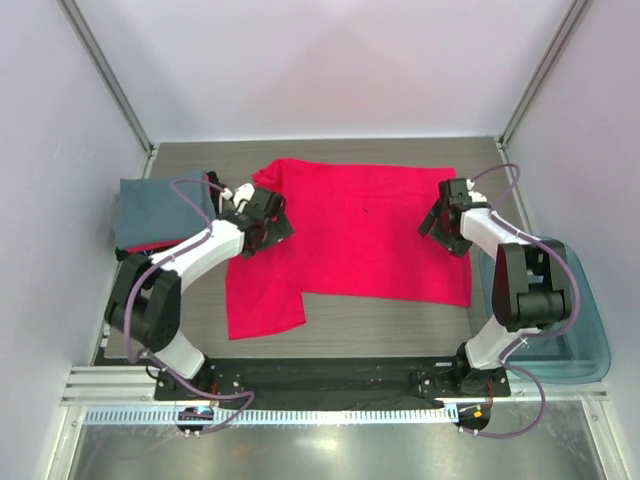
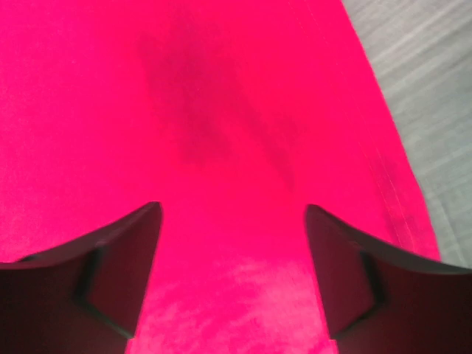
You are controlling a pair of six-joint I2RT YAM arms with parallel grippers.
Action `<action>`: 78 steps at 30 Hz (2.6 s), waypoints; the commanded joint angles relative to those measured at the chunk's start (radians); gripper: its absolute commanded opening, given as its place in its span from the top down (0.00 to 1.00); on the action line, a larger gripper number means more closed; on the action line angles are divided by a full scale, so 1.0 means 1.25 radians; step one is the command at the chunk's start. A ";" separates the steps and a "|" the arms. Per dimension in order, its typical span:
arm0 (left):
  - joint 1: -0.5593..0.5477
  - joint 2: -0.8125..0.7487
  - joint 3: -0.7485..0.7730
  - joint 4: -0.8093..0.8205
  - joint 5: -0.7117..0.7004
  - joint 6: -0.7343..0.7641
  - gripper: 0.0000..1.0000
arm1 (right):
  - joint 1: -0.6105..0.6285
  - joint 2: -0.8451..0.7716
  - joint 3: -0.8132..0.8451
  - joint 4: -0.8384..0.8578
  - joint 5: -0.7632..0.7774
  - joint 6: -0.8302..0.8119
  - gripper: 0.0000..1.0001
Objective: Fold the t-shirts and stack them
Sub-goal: Fold the tshirt
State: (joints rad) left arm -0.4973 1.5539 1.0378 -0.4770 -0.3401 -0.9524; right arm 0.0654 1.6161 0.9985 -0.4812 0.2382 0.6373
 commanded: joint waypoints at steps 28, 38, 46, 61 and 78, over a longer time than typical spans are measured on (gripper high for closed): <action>0.150 0.556 0.589 -0.280 -0.075 -0.084 0.02 | -0.023 0.485 0.524 -0.150 0.092 0.022 0.03; 0.133 0.222 0.308 -0.072 -0.050 -0.029 0.01 | -0.018 0.209 0.334 -0.069 0.075 0.003 0.00; 0.068 0.004 0.056 -0.009 -0.004 -0.026 0.00 | -0.008 -0.019 0.094 -0.029 0.008 -0.014 0.00; 0.033 -0.285 -0.204 -0.095 -0.019 -0.066 0.03 | -0.024 -0.087 -0.058 -0.042 0.165 0.042 0.28; 0.033 -0.445 -0.255 -0.130 -0.060 -0.044 0.03 | -0.115 -0.013 -0.096 0.001 0.081 0.058 0.40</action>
State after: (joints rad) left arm -0.4561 1.0206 0.7116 -0.6243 -0.3775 -1.0142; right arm -0.0566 1.5917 0.9047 -0.4633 0.2966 0.6899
